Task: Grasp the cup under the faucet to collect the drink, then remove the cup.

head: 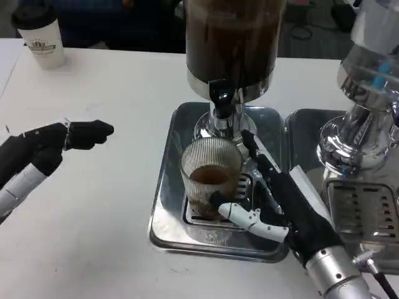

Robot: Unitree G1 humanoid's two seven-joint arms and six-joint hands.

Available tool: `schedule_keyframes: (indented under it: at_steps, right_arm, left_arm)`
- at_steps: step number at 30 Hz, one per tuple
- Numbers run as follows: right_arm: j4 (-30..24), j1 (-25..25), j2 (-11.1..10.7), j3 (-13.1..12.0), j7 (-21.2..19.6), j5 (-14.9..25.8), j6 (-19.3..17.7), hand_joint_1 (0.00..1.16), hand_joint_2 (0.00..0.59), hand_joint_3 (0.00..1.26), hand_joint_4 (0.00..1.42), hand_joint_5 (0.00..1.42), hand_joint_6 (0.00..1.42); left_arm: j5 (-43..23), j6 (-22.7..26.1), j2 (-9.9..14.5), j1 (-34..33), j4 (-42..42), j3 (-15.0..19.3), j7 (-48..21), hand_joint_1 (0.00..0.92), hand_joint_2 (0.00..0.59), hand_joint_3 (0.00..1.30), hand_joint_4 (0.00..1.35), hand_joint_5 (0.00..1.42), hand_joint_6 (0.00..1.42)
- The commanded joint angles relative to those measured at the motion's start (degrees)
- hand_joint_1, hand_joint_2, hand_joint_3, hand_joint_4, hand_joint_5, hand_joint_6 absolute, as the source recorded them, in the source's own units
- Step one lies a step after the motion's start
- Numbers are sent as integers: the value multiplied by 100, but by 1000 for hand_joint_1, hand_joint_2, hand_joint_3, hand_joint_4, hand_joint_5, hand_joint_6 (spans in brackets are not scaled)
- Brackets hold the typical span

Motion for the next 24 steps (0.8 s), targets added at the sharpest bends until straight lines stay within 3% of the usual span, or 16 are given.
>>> schedule_keyframes:
  at_steps: [1, 14, 24]
  right_arm:
    - [119, -107, 83, 73, -157, -155, 136, 635, 192, 0, 0, 0, 0]
    - [577, -315, 269, 124, -217, -84, 99, 642, 191, 0, 0, 0, 0]
    - [706, -428, 276, 250, -296, -220, 166, 631, 187, 0, 0, 0, 11]
  left_arm:
    - [80, -97, 15, 127, 131, -45, 106, 0, 87, 378, 259, 254, 244]
    - [216, -59, 112, 249, 289, -147, 150, 0, 104, 408, 282, 254, 249]
    - [229, -11, 119, 300, 395, -106, 211, 0, 117, 413, 294, 254, 260]
